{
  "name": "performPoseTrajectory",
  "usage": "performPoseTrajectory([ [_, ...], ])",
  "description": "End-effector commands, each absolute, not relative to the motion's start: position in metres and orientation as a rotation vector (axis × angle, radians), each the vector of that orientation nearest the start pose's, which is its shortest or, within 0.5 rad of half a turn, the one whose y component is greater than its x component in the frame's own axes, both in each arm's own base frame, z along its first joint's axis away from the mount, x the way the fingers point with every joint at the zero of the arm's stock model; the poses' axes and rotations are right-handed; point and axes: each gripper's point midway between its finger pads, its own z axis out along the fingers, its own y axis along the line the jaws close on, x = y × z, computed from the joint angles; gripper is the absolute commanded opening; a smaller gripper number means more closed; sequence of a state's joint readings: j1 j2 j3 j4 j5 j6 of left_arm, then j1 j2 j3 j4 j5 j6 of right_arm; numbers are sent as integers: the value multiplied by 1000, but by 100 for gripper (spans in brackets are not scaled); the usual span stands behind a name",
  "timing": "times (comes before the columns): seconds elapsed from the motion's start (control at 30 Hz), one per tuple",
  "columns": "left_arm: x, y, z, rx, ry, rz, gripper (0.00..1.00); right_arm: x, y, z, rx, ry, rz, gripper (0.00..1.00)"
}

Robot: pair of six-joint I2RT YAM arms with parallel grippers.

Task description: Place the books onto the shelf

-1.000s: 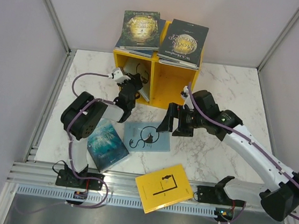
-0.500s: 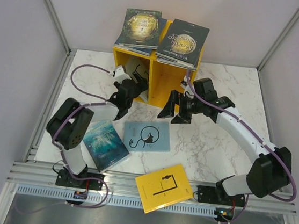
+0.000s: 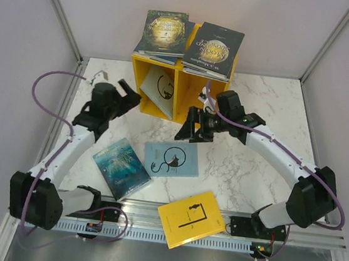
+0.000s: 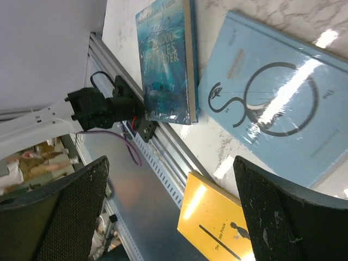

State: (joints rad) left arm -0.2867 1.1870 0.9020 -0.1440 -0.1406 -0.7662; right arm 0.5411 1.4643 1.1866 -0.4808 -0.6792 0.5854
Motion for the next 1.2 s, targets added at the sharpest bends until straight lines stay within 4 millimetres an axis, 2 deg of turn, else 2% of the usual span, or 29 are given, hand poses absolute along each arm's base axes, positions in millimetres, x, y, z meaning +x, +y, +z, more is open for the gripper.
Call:
performPoseTrajectory([
  [0.0, 296, -75, 156, -781, 2347, -605, 100, 227, 338, 220, -560, 2385, 1343, 98],
  [0.07, 278, -57, 153, -811, 2367, -558, 100, 222, 357, 217, -612, 2370, 1364, 98],
  [0.1, 272, -55, 151, -806, 2374, -538, 100, 215, 371, 219, -662, 2342, 1395, 98],
  [0.13, 261, -55, 140, -820, 2402, -531, 100, 216, 379, 204, -674, 2374, 1396, 98],
  [0.2, 250, -56, 132, -851, 2416, -559, 100, 216, 396, 199, -709, 2371, 1418, 98],
  [0.23, 238, -56, 117, -893, 2464, -561, 100, 217, 404, 183, -718, 2406, 1433, 98],
  [0.27, 232, -56, 112, -922, 2480, -573, 100, 217, 414, 183, -735, 2396, 1450, 98],
  [0.3, 225, -55, 107, -951, 2501, -567, 100, 220, 422, 168, -725, 2433, 1451, 98],
  [0.33, 218, -53, 101, -987, 2521, -565, 100, 222, 428, 162, -728, 2443, 1445, 98],
  [0.37, 208, -53, 96, -1015, 2550, -557, 100, 225, 437, 165, -739, 2428, 1441, 98],
  [0.4, 201, -50, 93, -1031, 2555, -533, 100, 228, 441, 146, -722, 2480, 1410, 97],
  [0.43, 198, -46, 90, -1055, 2552, -516, 100, 230, 445, 141, -709, 2496, 1390, 97],
  [0.47, 186, -42, 85, -1086, 2583, -461, 100, 237, 449, 137, -682, 2505, 1357, 97],
  [0.53, 177, -36, 82, -1135, 2596, -405, 100, 243, 452, 116, -626, 2566, 1302, 97],
  [0.57, 172, -32, 80, -1170, 2607, -364, 100, 249, 455, 114, -607, 2563, 1274, 97],
  [0.6, 167, -30, 78, -1203, 2619, -330, 100, 250, 456, 101, -596, 2593, 1235, 97],
  [0.7, 155, -24, 71, -1274, 2669, -240, 100, 258, 459, 84, -575, 2628, 1141, 96],
  [0.8, 151, -18, 64, -1336, 2684, -152, 100, 260, 457, 73, -561, 2657, 1084, 96],
  [0.87, 150, -18, 54, -1387, 2724, -57, 100, 258, 453, 69, -555, 2663, 1056, 96],
  [0.97, 151, -15, 44, -1338, 2779, 160, 100, 257, 445, 67, -546, 2665, 1019, 96],
  [1.0, 156, -22, 42, -1297, 2785, 177, 100, 257, 442, 74, -550, 2644, 1012, 96],
  [1.07, 159, -29, 30, -1317, 2794, 184, 100, 254, 433, 71, -548, 2652, 982, 96],
  [1.1, 154, -32, 21, -1331, 2805, 189, 100, 254, 431, 77, -551, 2634, 978, 96],
  [1.17, 167, -45, 11, -1350, 2756, 58, 100, 250, 423, 75, -545, 2643, 959, 97],
])
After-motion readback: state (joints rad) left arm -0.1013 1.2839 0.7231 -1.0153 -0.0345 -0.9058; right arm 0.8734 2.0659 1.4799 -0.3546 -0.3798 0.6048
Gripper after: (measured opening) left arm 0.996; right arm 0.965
